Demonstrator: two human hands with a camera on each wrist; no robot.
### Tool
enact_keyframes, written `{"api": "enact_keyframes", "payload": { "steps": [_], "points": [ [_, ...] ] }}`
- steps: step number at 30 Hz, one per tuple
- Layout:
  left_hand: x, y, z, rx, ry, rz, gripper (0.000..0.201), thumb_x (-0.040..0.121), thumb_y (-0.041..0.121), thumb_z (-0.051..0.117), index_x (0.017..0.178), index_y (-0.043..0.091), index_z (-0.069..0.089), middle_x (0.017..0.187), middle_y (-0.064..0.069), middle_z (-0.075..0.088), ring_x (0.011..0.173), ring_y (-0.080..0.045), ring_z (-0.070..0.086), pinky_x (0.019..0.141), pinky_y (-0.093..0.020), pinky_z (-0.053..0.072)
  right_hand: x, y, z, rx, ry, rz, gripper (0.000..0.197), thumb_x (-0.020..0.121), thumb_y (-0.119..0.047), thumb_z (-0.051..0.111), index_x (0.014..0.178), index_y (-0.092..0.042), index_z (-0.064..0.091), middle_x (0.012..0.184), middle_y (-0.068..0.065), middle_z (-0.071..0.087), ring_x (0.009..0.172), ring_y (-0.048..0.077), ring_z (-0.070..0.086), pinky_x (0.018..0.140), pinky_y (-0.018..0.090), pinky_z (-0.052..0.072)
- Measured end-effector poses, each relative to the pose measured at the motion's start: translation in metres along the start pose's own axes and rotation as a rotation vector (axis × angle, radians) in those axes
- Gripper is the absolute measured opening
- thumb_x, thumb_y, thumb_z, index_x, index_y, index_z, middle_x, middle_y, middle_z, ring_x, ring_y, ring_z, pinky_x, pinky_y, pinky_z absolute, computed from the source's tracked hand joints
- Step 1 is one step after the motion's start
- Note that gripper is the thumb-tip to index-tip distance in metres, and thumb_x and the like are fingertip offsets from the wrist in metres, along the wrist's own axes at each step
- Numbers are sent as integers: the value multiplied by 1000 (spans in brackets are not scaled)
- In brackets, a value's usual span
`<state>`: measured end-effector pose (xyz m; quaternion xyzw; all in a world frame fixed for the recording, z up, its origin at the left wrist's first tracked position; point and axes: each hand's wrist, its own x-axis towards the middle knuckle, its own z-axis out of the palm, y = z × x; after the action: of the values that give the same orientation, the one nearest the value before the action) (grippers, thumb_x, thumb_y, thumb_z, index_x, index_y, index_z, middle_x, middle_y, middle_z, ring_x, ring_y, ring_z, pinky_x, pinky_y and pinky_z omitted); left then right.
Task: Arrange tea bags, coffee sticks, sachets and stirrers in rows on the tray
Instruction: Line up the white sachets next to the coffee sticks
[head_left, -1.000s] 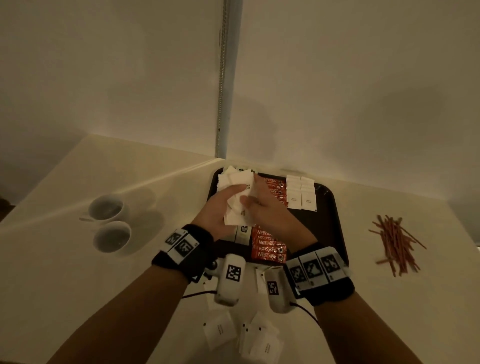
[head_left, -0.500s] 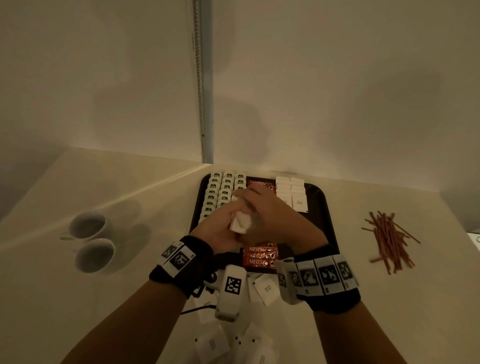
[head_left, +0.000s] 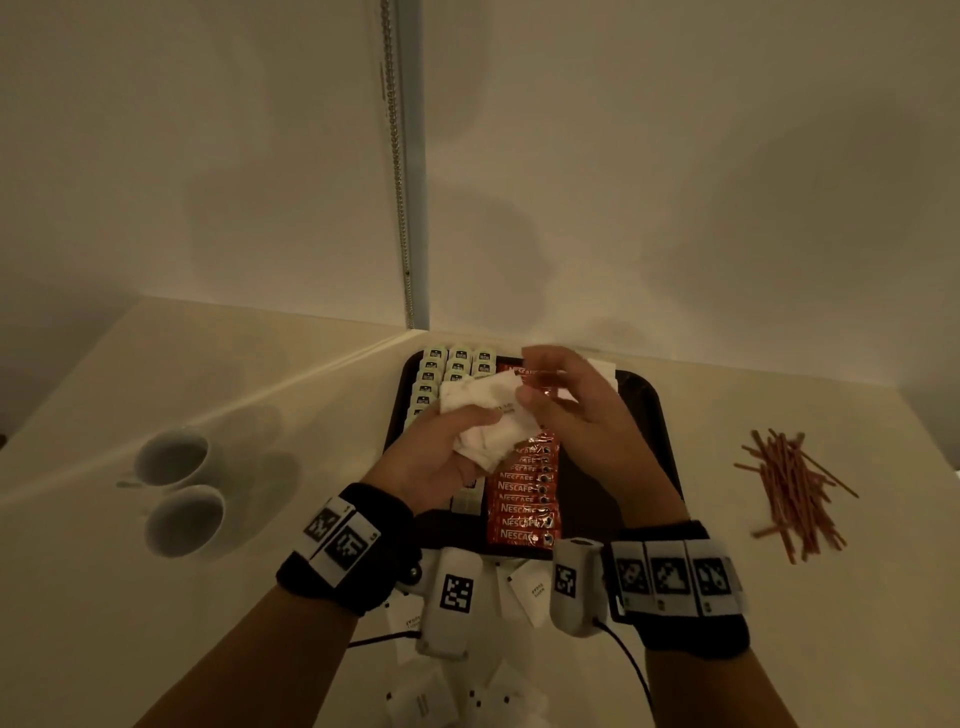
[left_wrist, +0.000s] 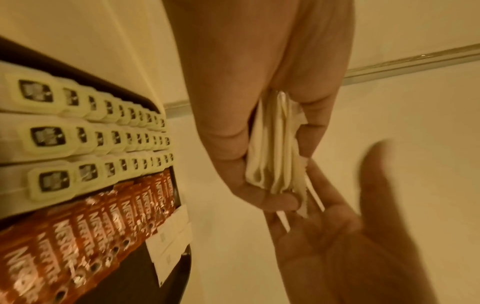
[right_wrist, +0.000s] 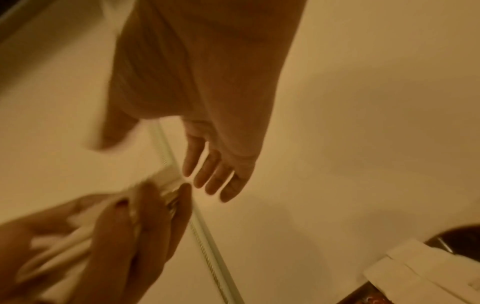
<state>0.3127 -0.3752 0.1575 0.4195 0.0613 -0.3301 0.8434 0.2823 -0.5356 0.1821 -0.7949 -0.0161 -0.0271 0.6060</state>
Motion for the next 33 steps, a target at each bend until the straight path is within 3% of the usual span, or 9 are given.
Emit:
{"api": "enact_keyframes", "payload": {
  "steps": [3, 7, 11, 14, 19, 23, 26, 28, 33],
  "points": [
    [4, 5, 2, 34, 17, 80, 39, 80, -2, 60, 117, 10, 58, 100, -12, 71, 86, -25, 69, 60, -33, 57, -1, 5, -2, 26, 53, 41, 18, 87, -23, 62, 104, -15, 61, 103, -2, 64, 95, 10, 61, 80, 28, 55],
    [8, 5, 6, 99, 20, 142, 31, 86, -5, 56, 111, 13, 60, 93, -5, 74, 84, -20, 71, 60, -28, 57, -6, 12, 3, 85, 69, 40, 5, 90, -19, 59, 89, -14, 59, 97, 10, 64, 92, 27, 62, 83, 42, 55],
    [13, 5, 8, 25, 48, 121, 19, 90, 7, 54, 106, 14, 62, 91, -7, 75, 80, -21, 72, 63, -34, 59, -4, 12, -3, 194, 86, 93, 11, 93, -13, 53, 95, -20, 61, 100, -1, 67, 95, 19, 64, 83, 37, 56],
    [19, 3, 6, -35, 75, 100, 22, 90, 6, 53, 108, 14, 63, 95, -11, 73, 83, -25, 69, 67, -36, 58, -1, 11, -9, 221, 142, 89, 22, 92, -6, 50, 101, -21, 63, 98, -12, 65, 92, 7, 63, 81, 33, 56],
    [26, -2, 7, -3, 74, 84, 27, 87, 3, 56, 112, 14, 61, 109, -13, 68, 99, -29, 64, 78, -39, 55, 5, 7, -23, 156, 216, 24, 33, 84, 5, 55, 108, -17, 57, 95, -7, 63, 83, 5, 62, 69, 23, 55],
    [31, -8, 11, 149, -10, 84, 48, 73, 4, 67, 119, 15, 59, 109, -10, 70, 99, -26, 67, 76, -38, 57, 10, 3, -28, 70, 123, -8, 39, 81, 0, 66, 114, -17, 54, 94, -7, 69, 85, 5, 68, 68, 20, 56],
    [35, -16, 13, 156, 4, 102, 55, 69, 0, 68, 122, 12, 57, 111, -12, 68, 99, -26, 67, 72, -35, 58, 15, 13, -25, 48, 241, 2, 44, 74, -14, 76, 112, -19, 56, 100, -6, 68, 92, 10, 67, 77, 25, 57],
    [37, -21, 15, 91, 32, 127, 55, 68, 0, 67, 121, 11, 56, 106, -12, 69, 92, -24, 69, 69, -34, 58, 15, 21, -23, 49, 299, 17, 40, 71, -22, 78, 107, -18, 60, 98, -6, 66, 91, 10, 66, 77, 23, 56],
    [44, -27, 12, 5, 89, 143, 56, 69, -1, 65, 122, 13, 55, 110, -12, 69, 93, -24, 69, 74, -37, 59, 12, 38, -21, -7, 240, 49, 8, 83, -16, 67, 85, -23, 64, 84, -9, 67, 80, 1, 65, 70, 16, 53]
  ]
}}
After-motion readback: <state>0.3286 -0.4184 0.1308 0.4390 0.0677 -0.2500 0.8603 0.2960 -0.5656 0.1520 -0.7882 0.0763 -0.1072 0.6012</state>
